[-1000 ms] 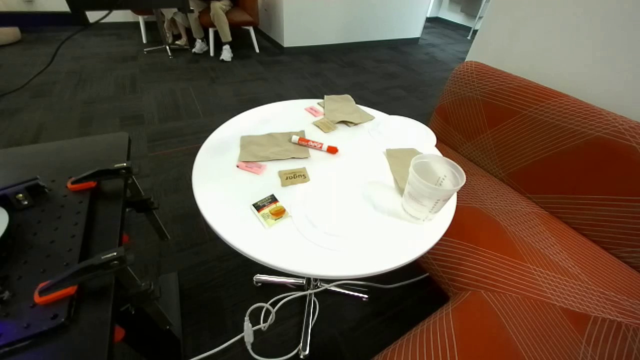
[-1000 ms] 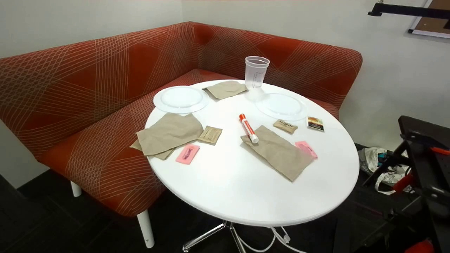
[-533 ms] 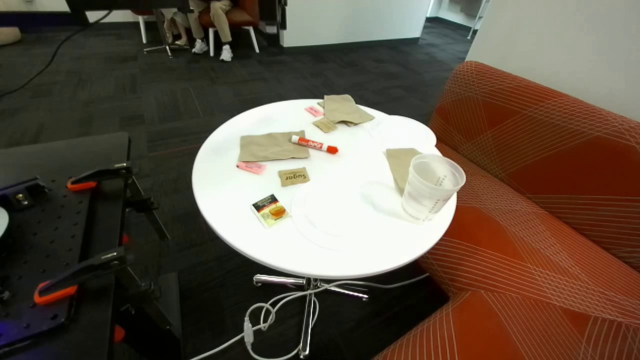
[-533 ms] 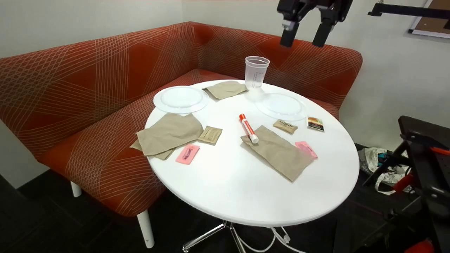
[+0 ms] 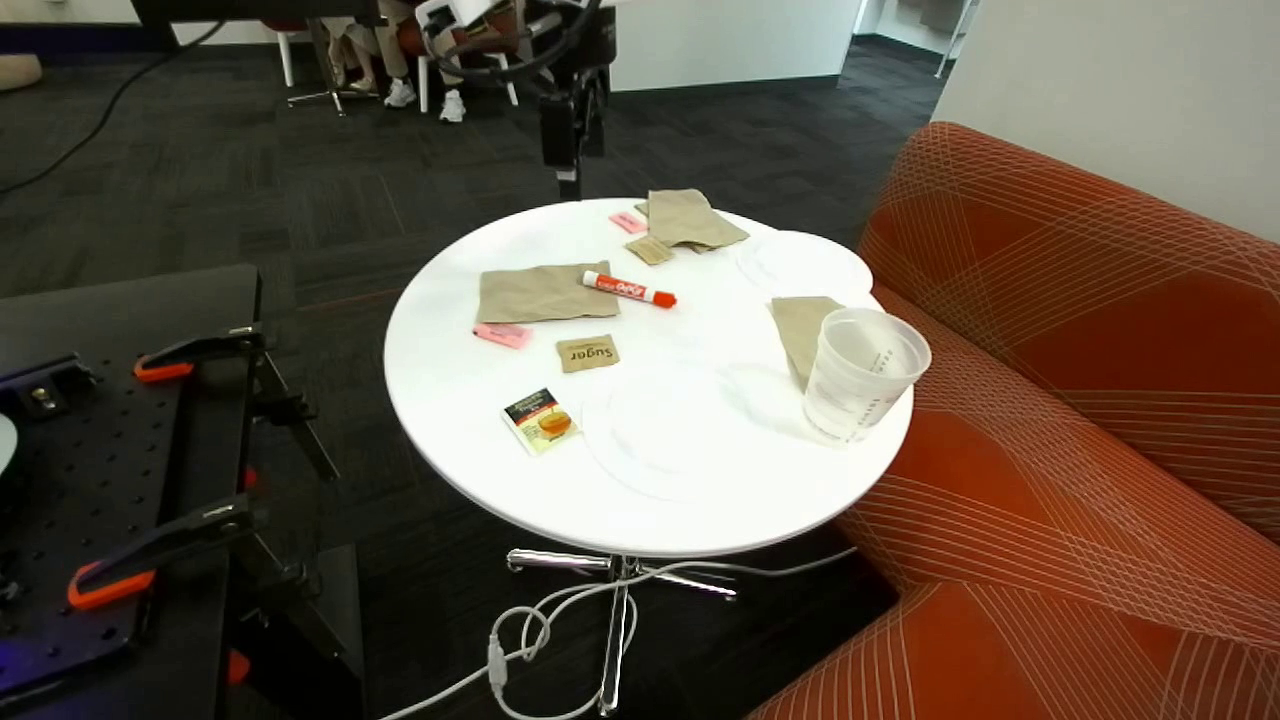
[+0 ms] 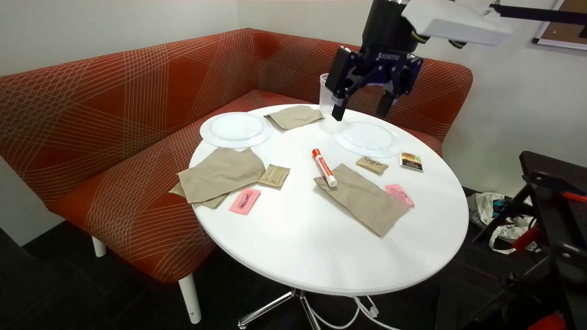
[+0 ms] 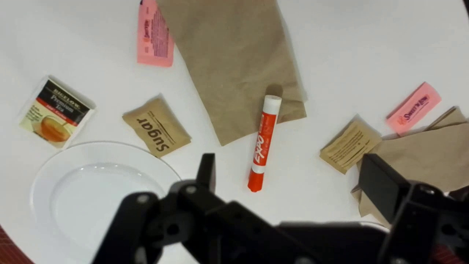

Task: Put the red marker inside the clear mug

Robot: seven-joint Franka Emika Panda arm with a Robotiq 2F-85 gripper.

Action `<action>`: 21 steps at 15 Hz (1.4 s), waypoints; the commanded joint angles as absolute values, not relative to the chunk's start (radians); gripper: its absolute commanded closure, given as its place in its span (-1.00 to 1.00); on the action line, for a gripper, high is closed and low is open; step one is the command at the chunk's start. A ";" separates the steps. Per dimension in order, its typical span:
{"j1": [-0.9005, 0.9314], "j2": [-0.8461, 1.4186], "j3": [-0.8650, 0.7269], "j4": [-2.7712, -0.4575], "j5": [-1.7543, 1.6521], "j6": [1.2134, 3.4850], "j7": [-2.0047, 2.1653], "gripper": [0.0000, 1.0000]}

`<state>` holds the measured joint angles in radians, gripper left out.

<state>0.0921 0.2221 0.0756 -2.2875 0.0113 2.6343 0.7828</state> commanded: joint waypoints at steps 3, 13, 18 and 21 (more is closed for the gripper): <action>0.163 0.332 -0.018 -2.262 -0.033 2.705 0.895 -1.00; 0.209 0.514 -0.076 -2.128 0.006 2.708 0.927 -1.00; 0.226 0.582 -0.091 -2.043 0.014 2.698 0.950 -1.00; 0.234 0.617 -0.101 -1.994 0.016 2.689 0.968 -1.00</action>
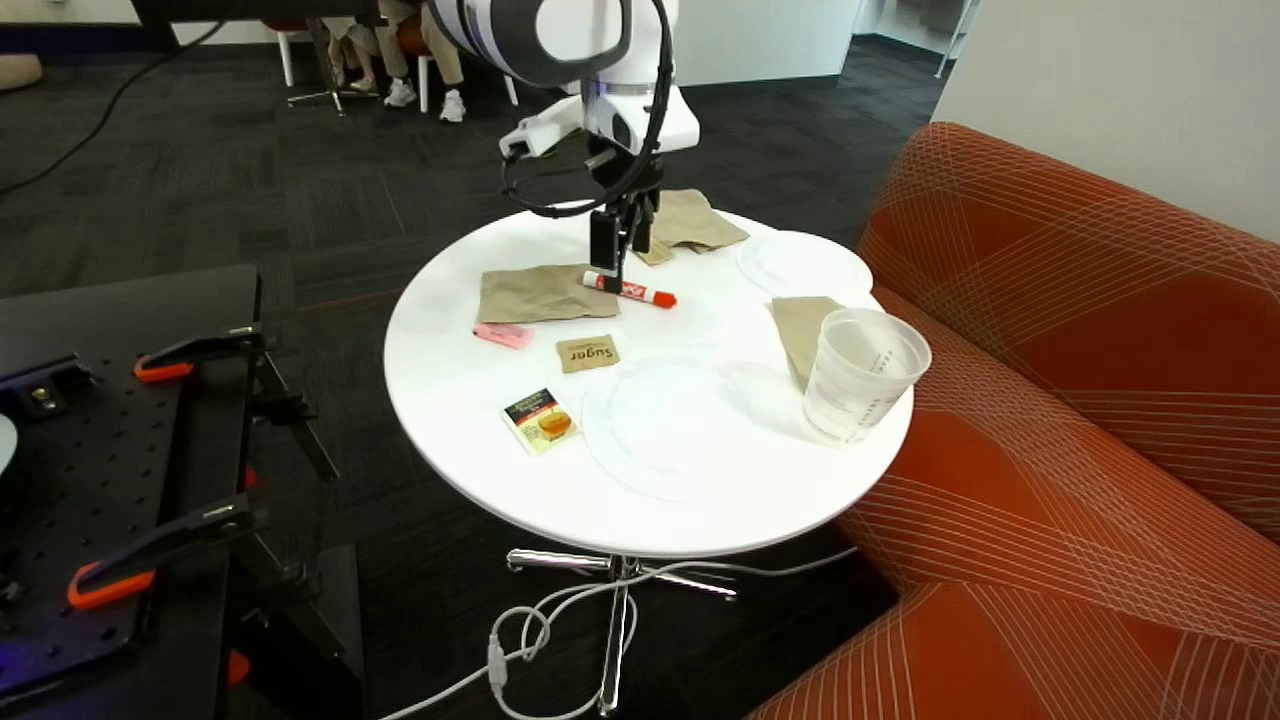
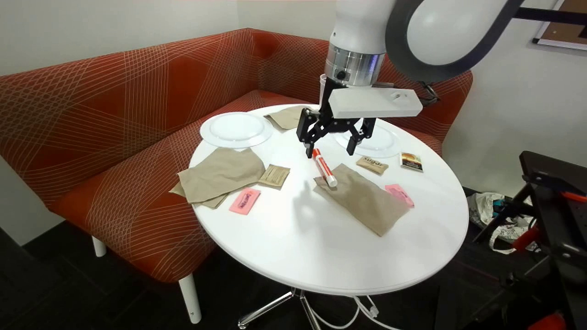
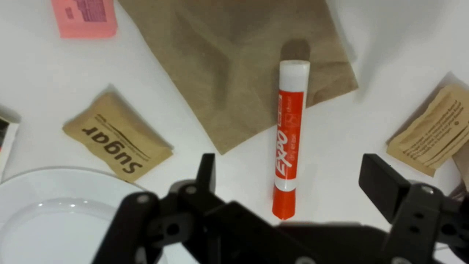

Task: Put the red marker inside the clear mug

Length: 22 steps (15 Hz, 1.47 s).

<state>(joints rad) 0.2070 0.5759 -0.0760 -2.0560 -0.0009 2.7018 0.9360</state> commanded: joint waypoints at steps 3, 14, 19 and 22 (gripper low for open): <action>0.237 0.650 -0.107 -1.950 0.018 2.679 0.979 -1.00; 0.240 0.717 -0.133 -1.878 0.043 2.659 0.984 -0.17; 0.237 0.720 -0.142 -1.876 0.047 2.658 0.986 0.58; 0.238 0.714 -0.144 -1.877 0.045 2.650 0.998 1.00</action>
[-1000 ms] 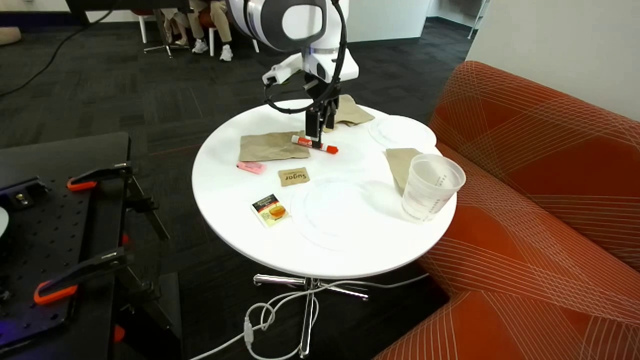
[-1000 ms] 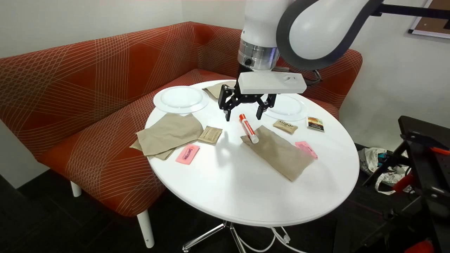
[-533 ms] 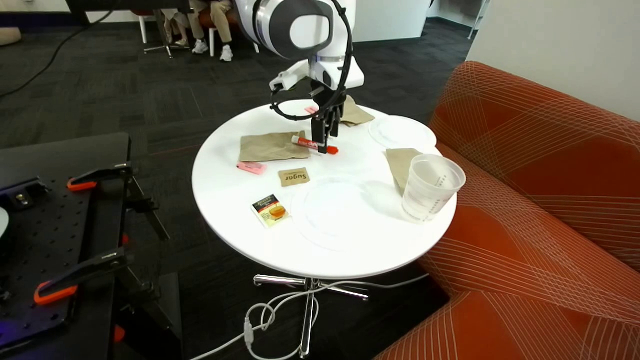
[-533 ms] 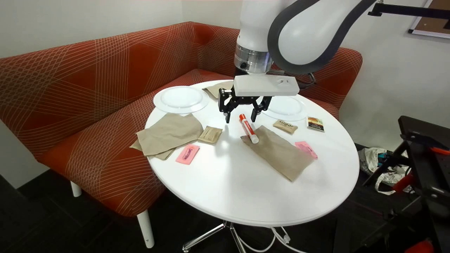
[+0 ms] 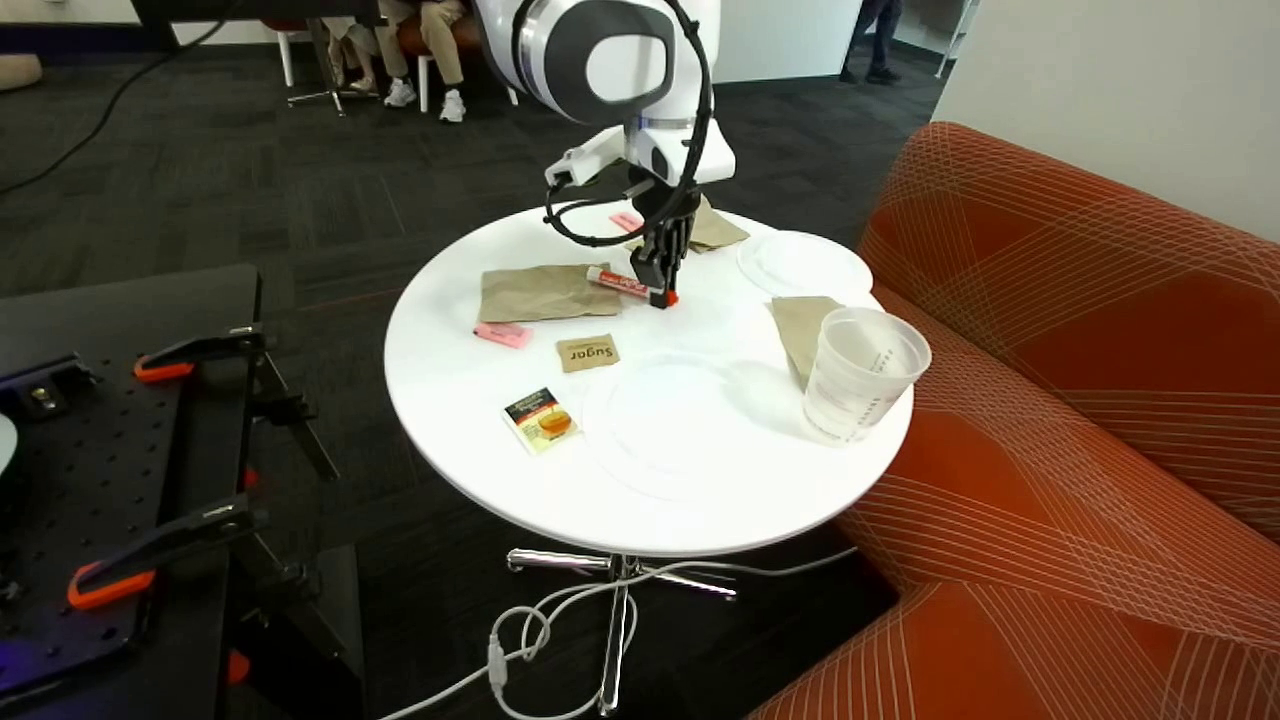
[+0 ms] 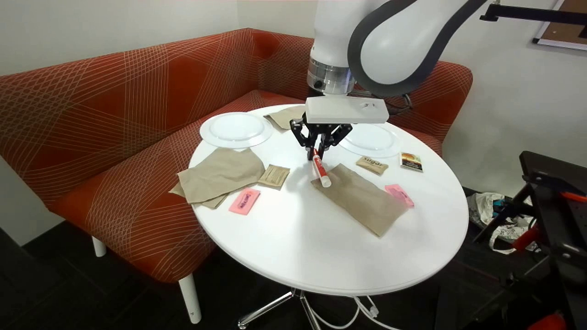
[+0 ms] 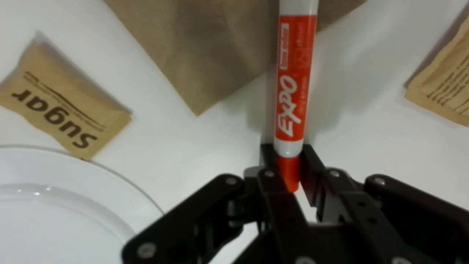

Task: Put the red marker inside the clear mug

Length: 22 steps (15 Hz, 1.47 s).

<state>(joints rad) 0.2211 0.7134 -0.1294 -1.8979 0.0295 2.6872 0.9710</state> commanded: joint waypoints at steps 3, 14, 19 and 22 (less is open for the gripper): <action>0.234 0.668 -0.137 -1.883 0.043 2.611 0.984 0.90; 0.209 0.440 -0.112 -1.773 -0.024 2.279 0.964 0.90; 0.198 0.399 -0.090 -1.714 -0.065 2.172 0.949 0.90; 0.196 0.409 -0.085 -1.720 -0.065 2.203 0.972 0.61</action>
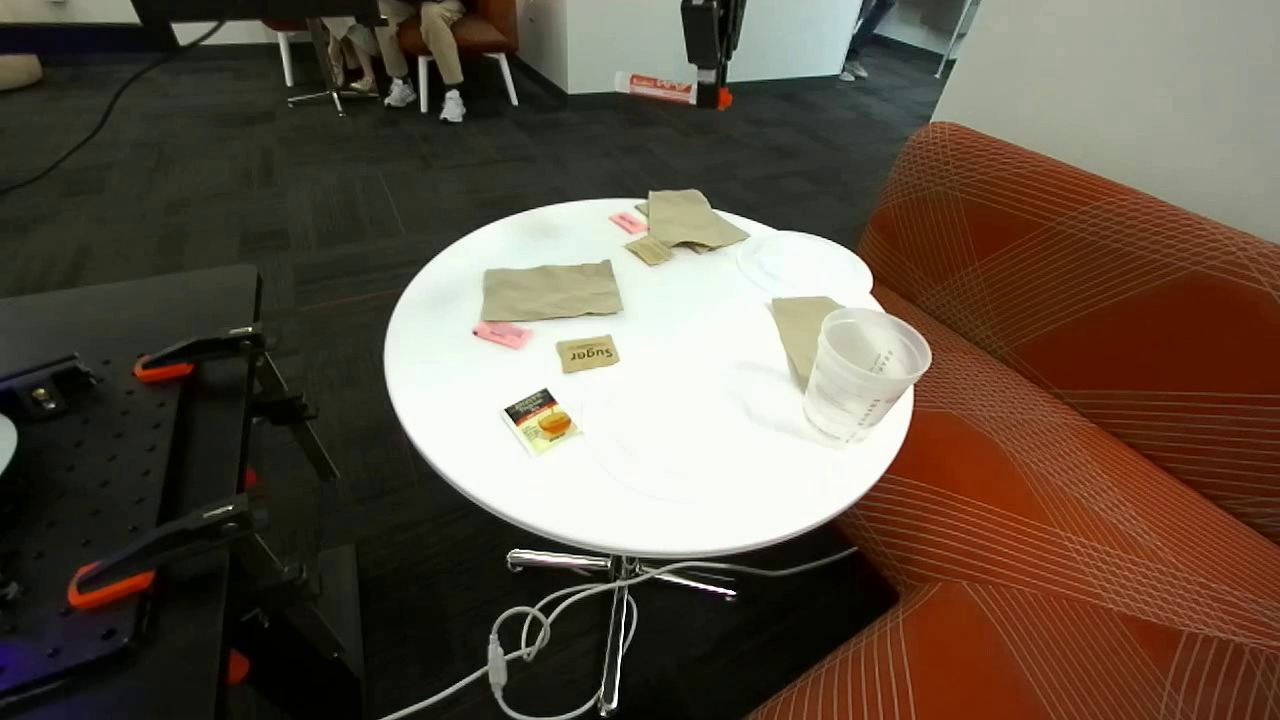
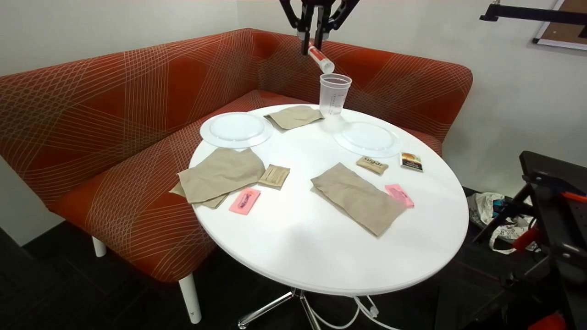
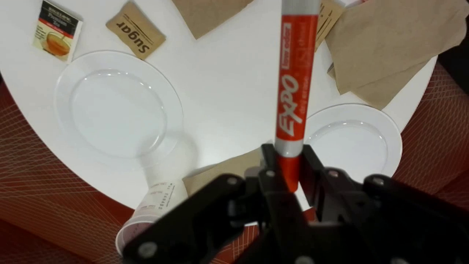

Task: Put the red marker inside the clear mug

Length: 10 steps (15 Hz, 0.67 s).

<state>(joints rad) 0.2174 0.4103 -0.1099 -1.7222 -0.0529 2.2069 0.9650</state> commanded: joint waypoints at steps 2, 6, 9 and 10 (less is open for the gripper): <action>0.196 0.410 -0.085 -1.719 -0.065 2.203 0.972 0.61; 0.239 0.424 -0.132 -1.741 -0.192 2.333 1.130 0.90; 0.269 0.445 -0.185 -1.749 -0.359 2.450 1.322 0.90; 0.282 0.452 -0.209 -1.751 -0.420 2.476 1.391 0.90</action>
